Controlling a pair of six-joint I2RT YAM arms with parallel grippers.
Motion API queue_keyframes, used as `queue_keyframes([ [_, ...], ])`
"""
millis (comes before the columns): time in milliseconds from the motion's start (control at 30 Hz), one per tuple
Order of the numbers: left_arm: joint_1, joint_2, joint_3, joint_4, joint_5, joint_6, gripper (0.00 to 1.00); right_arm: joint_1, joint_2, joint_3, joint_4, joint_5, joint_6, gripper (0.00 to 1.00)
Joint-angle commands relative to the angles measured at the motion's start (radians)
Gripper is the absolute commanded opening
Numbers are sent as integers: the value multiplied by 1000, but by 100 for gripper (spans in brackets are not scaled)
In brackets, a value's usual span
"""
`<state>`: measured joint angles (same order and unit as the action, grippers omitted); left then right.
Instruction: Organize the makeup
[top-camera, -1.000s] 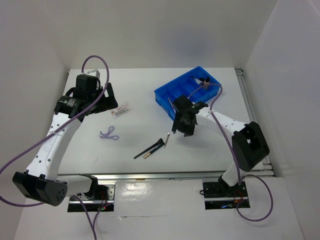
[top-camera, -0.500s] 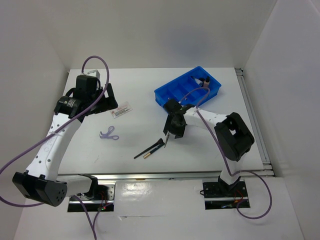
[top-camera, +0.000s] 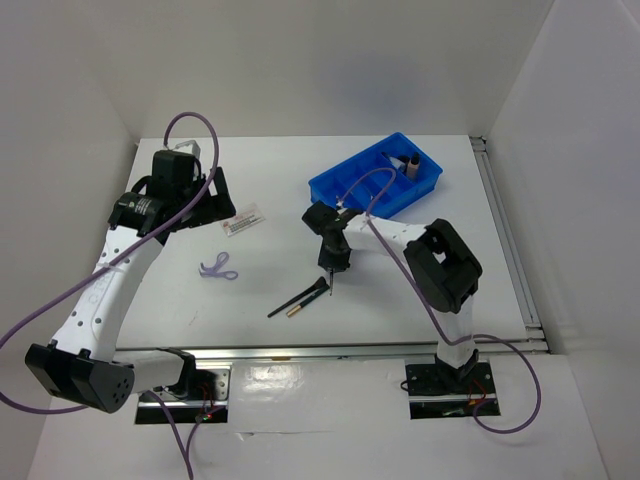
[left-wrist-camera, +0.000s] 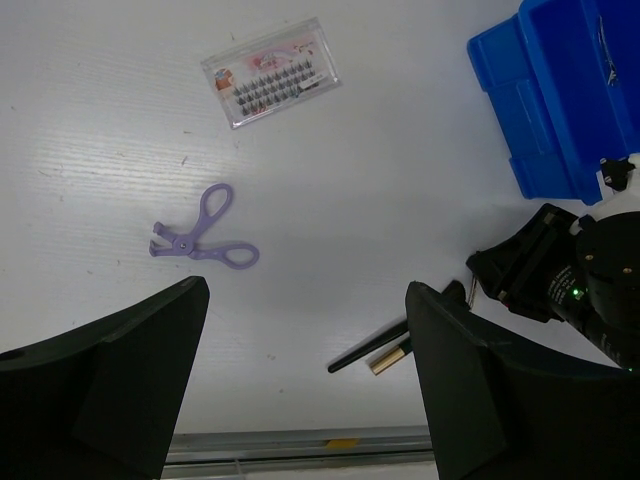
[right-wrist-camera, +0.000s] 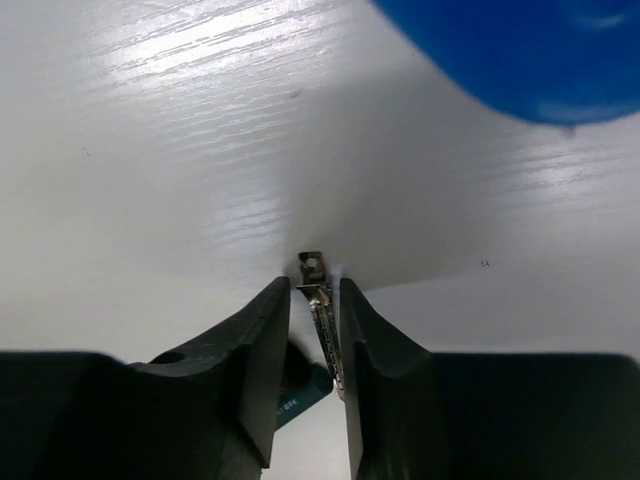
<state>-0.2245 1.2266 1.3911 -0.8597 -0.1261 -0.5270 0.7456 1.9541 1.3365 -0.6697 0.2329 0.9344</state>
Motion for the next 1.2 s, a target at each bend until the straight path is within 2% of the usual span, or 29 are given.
queue_keyframes([
  [0,5,-26,-1,19,-6,5,94,20,17,32,-47,75,26,33],
  [233,5,-35,-10,19,-6,5,94,20,17,53,-48,108,-8,18],
  [400,5,-35,-10,19,-6,5,94,20,-43,151,-76,137,-95,15],
  [600,5,-44,-23,37,3,5,94,9,-110,309,-76,253,-333,14],
  [700,5,-44,-23,37,3,5,94,-26,-84,397,-50,333,-419,14],
  [867,5,-53,-3,18,-33,5,94,-103,6,512,100,485,-649,14],
  [967,5,-53,-3,17,-43,5,94,-172,60,562,189,497,-736,14],
  [1167,5,-44,-3,17,-63,5,94,-279,180,659,246,488,-812,14],
])
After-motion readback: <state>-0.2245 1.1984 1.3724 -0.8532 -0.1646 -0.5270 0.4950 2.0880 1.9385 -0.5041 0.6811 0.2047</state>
